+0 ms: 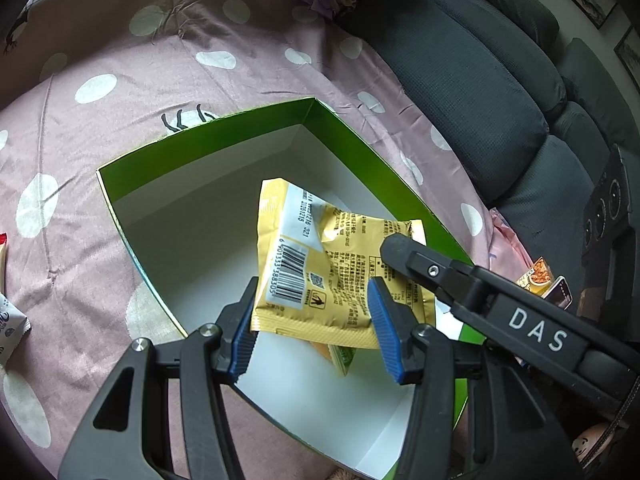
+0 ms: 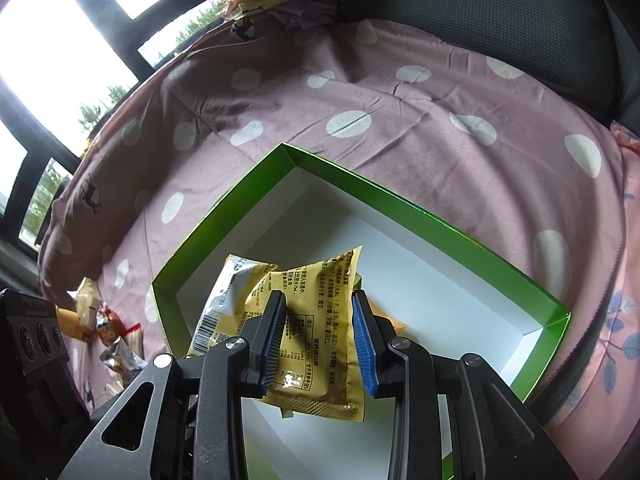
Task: Organize snacks
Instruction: 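Lower the yellow bag into the green box and open the right gripper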
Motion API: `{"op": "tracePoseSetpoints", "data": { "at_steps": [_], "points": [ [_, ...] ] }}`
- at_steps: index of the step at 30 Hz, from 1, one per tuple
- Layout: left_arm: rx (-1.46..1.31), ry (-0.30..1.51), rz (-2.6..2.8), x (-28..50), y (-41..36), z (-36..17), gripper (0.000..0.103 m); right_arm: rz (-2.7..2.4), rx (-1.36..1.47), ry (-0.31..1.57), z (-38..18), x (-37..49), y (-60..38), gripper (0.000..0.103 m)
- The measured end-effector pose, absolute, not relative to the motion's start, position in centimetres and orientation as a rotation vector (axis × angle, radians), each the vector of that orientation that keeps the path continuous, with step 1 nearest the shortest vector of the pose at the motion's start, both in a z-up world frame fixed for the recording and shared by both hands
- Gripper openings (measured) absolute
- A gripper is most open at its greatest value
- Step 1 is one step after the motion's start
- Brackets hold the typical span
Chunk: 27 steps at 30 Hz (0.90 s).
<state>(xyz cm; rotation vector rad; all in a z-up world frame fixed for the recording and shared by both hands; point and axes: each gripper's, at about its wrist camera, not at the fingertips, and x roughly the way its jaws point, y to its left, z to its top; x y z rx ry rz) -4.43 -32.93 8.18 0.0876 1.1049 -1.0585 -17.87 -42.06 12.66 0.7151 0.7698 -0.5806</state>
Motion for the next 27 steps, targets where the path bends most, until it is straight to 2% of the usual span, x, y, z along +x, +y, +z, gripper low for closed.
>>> {"op": "tracePoseSetpoints", "data": {
  "at_steps": [27],
  "points": [
    [0.097,1.107,-1.067,-4.86,-33.47,7.98,0.053,-0.597,0.718,0.774,12.70,-18.19,-42.19,0.034]
  ]
}}
